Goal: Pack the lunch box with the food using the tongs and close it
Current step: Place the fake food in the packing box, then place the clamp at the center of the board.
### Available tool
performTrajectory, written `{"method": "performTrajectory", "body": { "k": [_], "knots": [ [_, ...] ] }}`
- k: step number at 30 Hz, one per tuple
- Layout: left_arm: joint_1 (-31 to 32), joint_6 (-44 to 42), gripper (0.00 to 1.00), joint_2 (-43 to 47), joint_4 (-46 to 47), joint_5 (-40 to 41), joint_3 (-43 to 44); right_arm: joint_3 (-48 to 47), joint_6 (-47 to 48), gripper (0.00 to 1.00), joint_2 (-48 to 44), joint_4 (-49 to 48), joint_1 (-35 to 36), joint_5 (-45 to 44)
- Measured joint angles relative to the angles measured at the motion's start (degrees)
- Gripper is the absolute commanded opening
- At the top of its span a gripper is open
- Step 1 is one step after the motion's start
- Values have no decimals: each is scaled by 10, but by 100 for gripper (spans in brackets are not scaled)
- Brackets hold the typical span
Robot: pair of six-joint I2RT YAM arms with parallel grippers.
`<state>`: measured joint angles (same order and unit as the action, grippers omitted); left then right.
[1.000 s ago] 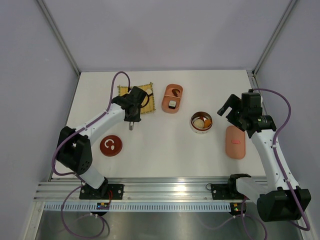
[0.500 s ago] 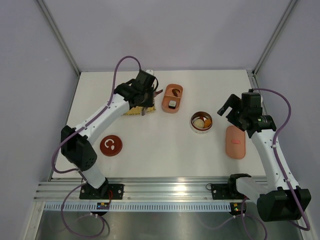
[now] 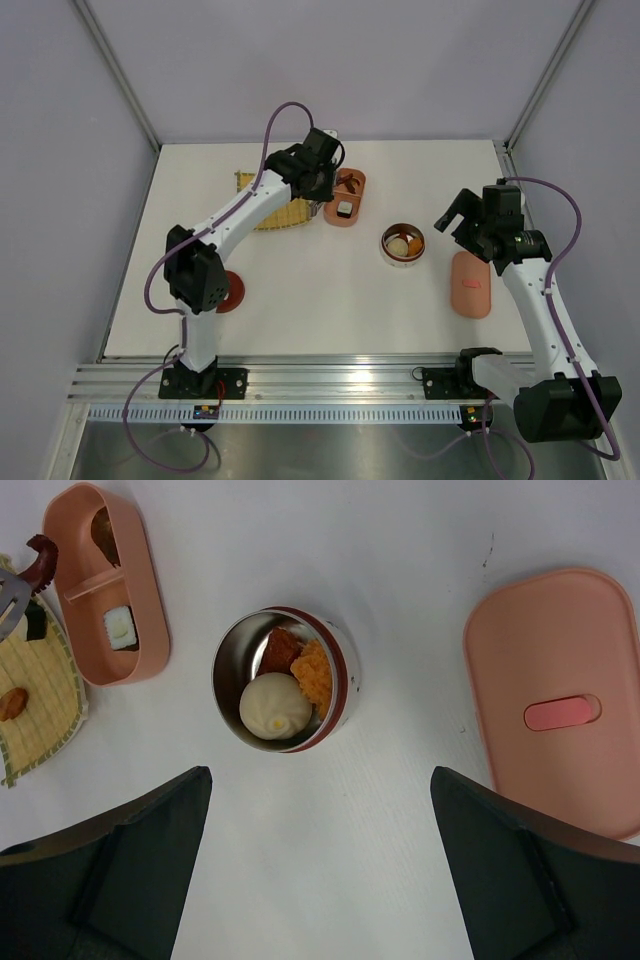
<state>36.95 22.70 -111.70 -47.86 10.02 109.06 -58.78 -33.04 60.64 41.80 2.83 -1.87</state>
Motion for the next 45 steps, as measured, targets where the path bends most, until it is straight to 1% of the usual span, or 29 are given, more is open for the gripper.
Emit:
{"method": "performTrajectory", "body": {
  "k": [6,9,10,13,18,25,29,33,39,45],
  "knots": [
    [0,-3,13,-39,-1,-1,42,0,0,99,11,0,0,0],
    [0,-3,32,-56,0,0,54,0,0,100,13,0,0,0],
    [0,-4,43,-61,-1,0,54,0,0,99,14,0,0,0],
    [0,-5,48,-70,-2,1,54,0,0,100,14,0,0,0],
    [0,-5,49,-73,-3,2,54,0,0,99,14,0,0,0],
    [2,-7,43,-58,-6,3,51,0,0,100,14,1,0,-1],
    [10,-8,43,-18,-12,6,47,0,0,100,14,1,0,-2],
    [19,-9,42,46,-12,10,35,0,0,100,14,9,0,-3],
    [24,-9,42,140,-9,20,-23,1,0,100,14,22,0,-13],
    [24,-7,41,184,-6,42,-98,18,0,100,14,30,0,-15]
  ]
}}
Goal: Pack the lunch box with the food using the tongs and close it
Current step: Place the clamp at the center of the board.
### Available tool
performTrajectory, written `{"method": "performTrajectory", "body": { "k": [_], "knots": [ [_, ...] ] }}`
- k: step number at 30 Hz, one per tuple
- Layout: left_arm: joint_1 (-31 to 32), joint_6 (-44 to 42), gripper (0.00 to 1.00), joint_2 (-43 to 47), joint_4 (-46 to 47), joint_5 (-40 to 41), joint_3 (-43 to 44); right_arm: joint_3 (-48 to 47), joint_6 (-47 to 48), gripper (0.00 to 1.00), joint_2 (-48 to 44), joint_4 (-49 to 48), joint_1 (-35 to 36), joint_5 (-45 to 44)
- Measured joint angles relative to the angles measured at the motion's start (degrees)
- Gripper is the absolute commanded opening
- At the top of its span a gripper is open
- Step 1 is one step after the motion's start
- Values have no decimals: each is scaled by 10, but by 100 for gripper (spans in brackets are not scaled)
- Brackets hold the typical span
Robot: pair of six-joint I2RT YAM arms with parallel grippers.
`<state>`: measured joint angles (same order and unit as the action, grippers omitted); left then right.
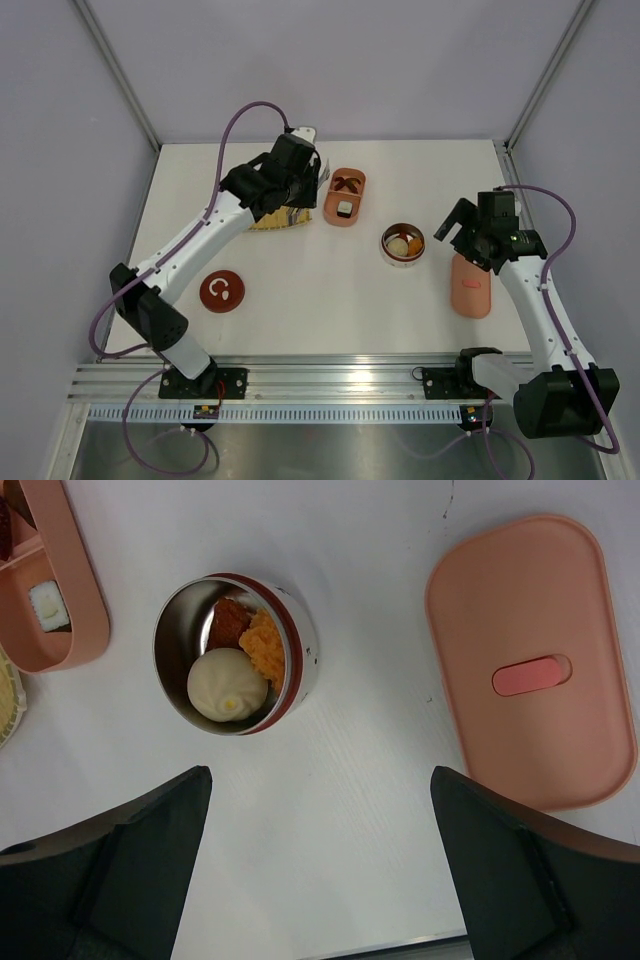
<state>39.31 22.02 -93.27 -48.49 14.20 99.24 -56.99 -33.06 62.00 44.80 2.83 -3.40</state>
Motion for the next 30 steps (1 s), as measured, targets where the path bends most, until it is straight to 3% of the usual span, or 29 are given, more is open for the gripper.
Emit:
{"method": "performTrajectory", "body": {
  "k": [11,21,30],
  "knots": [
    [-24,9,41,110,-12,61,-161,2,0,100,0,1,0,1],
    [-211,36,43,224,-10,120,-311,2,0,99,13,-9,0,16],
    [-316,46,45,154,74,106,-357,2,1,99,18,-16,0,21]
  ]
}}
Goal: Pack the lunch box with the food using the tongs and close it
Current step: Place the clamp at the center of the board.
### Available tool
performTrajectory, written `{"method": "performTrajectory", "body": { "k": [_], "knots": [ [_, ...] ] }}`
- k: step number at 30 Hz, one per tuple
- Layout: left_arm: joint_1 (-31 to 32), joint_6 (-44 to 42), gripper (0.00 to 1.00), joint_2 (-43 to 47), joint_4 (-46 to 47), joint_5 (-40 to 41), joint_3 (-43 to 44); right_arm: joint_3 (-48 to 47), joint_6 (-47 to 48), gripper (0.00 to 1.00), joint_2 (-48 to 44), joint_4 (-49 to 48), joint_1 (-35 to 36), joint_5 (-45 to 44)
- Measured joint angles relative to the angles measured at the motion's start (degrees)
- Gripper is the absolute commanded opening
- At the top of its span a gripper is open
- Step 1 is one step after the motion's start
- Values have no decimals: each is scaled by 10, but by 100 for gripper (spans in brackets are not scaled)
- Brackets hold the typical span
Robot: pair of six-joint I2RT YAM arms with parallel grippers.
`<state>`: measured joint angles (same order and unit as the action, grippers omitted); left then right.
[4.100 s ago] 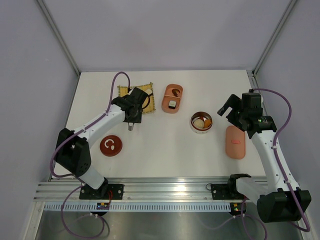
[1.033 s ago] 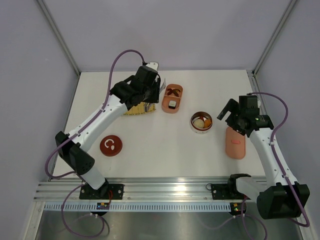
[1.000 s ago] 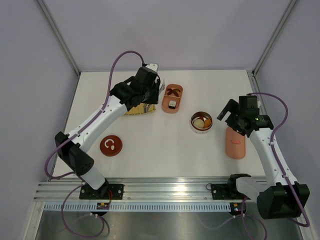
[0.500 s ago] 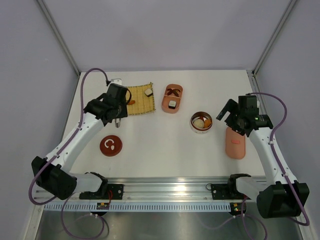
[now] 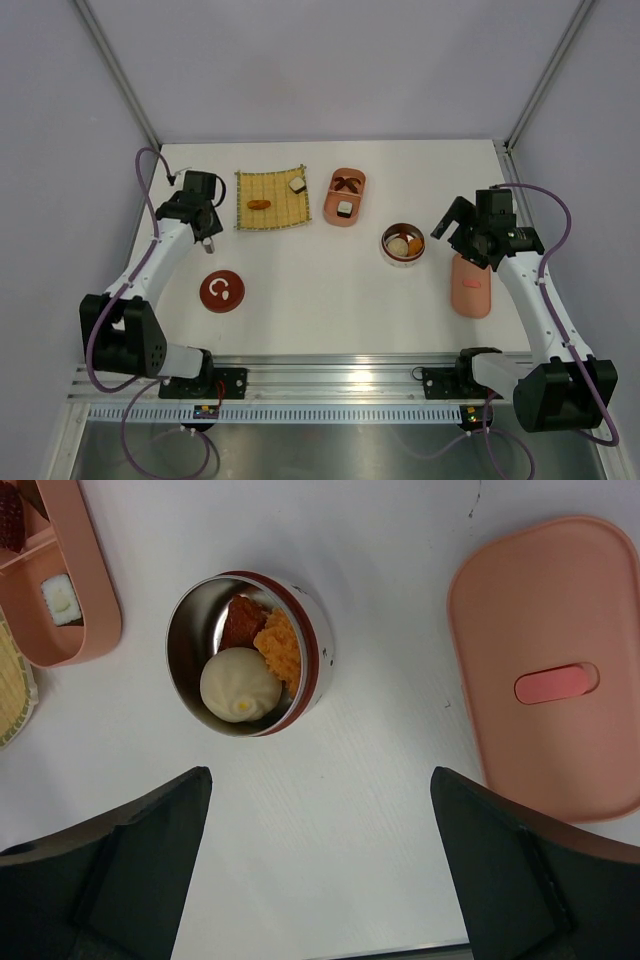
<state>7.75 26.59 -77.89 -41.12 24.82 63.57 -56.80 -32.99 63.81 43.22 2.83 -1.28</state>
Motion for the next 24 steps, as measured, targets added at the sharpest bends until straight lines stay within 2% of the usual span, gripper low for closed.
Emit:
{"method": "performTrajectory", "body": {
  "k": [4,7,8,9,11,12,18,24],
  "knots": [
    [-14,6,45,-46,52,-14,-3,0,0,99,0,-1,0,4],
    [-22,7,50,-84,85,-19,-3,0,0,99,0,-1,0,10],
    [-27,7,57,-99,94,-22,-3,0,0,99,0,-1,0,10],
    [-32,9,75,-113,100,-26,-2,0,0,99,0,-1,0,10],
    [-45,13,93,-139,108,-36,1,0,0,99,0,-1,0,10],
    [-51,17,99,-149,111,-40,2,0,0,99,0,-1,0,10],
    [-63,29,99,-150,108,-56,6,0,0,99,0,-1,0,10],
    [-20,26,88,-76,63,-58,14,0,0,99,3,-5,0,15]
  ]
}}
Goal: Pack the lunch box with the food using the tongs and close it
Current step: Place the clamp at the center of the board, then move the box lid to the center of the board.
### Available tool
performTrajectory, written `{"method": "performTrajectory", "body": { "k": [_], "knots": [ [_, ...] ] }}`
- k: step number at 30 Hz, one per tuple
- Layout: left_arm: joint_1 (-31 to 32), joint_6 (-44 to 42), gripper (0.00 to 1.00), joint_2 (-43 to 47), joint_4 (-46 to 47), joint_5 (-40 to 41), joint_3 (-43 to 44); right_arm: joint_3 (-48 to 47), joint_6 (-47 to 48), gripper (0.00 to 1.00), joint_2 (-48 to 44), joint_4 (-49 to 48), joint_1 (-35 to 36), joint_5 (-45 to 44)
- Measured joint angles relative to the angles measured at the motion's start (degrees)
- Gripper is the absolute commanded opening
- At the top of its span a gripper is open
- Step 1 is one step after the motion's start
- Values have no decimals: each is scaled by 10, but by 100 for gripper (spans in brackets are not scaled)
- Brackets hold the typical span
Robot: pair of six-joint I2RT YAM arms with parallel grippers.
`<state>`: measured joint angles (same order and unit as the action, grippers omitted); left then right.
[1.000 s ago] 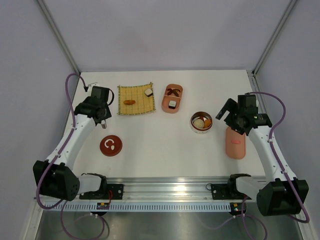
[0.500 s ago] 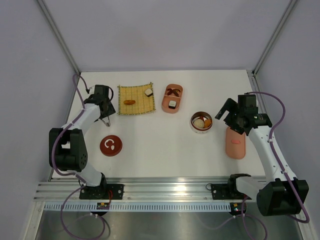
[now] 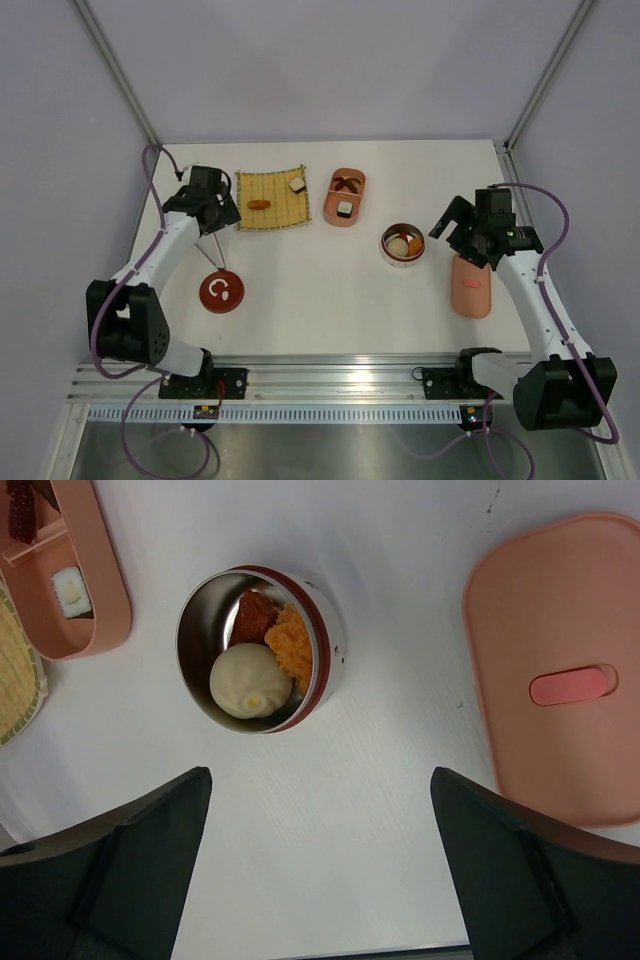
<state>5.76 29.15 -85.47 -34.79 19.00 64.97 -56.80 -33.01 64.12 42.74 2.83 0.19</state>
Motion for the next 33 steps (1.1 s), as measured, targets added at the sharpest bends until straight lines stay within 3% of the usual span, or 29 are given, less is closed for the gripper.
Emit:
{"method": "performTrajectory", "body": {
  "k": [6,11,15,22,33],
  "knots": [
    [135,17,75,74,-52,18,1,0,0,99,14,-12,0,10],
    [202,67,67,105,-78,23,-66,0,0,99,16,-14,0,10],
    [217,100,52,106,-91,23,-129,0,0,100,16,-14,0,10],
    [219,137,35,75,-75,22,-194,2,0,99,16,-15,0,14],
    [223,148,27,29,-15,29,-210,2,0,99,16,-16,0,16]
  ]
}}
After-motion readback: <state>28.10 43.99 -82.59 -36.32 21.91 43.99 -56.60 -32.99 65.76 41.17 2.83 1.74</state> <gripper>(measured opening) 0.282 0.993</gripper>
